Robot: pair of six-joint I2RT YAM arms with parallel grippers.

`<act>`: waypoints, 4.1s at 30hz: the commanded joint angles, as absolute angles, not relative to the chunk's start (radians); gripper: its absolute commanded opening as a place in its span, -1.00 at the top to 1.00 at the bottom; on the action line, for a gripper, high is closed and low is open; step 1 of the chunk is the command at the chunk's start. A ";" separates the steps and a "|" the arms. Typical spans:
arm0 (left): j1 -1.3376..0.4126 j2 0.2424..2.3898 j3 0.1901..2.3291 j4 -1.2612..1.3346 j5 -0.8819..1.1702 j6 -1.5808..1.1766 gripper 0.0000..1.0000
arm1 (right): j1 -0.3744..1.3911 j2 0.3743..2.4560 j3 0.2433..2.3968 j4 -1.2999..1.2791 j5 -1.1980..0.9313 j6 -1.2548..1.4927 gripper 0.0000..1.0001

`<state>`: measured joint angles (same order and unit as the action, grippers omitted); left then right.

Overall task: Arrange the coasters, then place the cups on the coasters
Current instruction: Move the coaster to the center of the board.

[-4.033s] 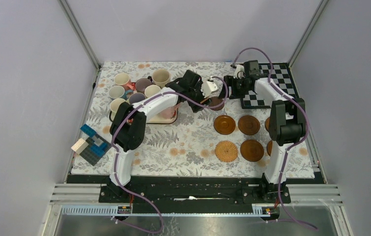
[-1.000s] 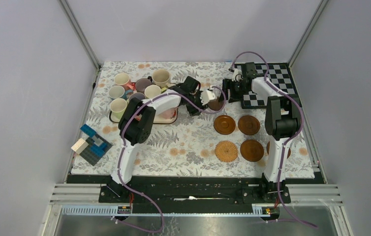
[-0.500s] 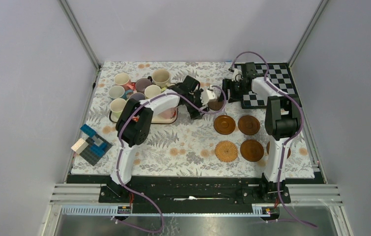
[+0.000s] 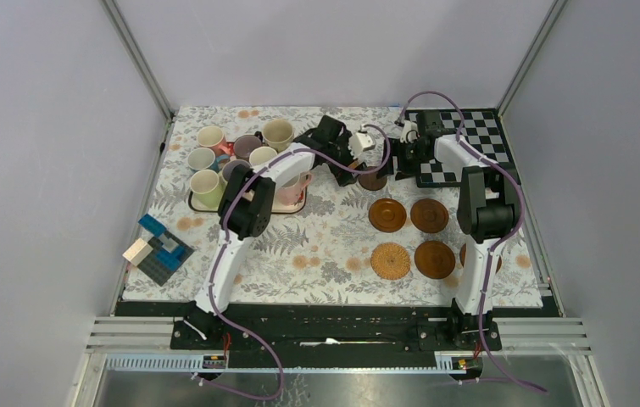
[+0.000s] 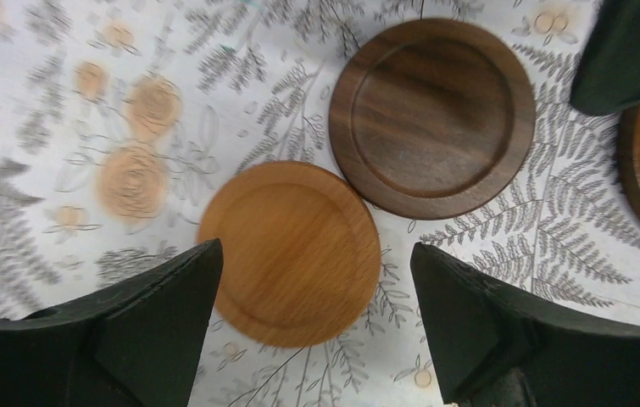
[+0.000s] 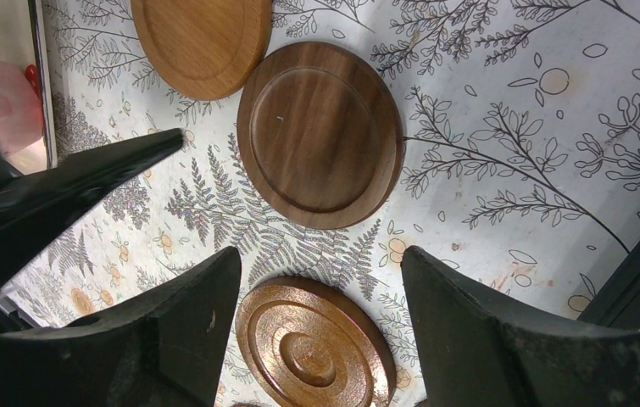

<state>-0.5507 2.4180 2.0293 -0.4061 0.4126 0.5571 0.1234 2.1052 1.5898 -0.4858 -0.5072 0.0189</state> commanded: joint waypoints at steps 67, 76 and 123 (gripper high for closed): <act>-0.980 1.885 1.126 -0.612 0.667 0.613 -0.21 | 0.113 1.965 1.428 -0.448 -0.548 0.018 -0.42; -0.982 1.861 1.105 -0.627 0.639 0.589 -0.21 | 0.115 1.977 1.431 -0.446 -0.558 0.019 -0.42; -0.574 1.310 1.239 -0.411 0.477 0.269 -0.98 | 0.220 2.200 1.727 -0.530 -0.267 -0.054 -0.26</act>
<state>-0.5747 1.3670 1.2648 -0.5343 0.5396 0.3794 0.2169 2.1719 1.6817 -0.5095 -0.3027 -0.0319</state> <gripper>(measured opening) 0.986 0.642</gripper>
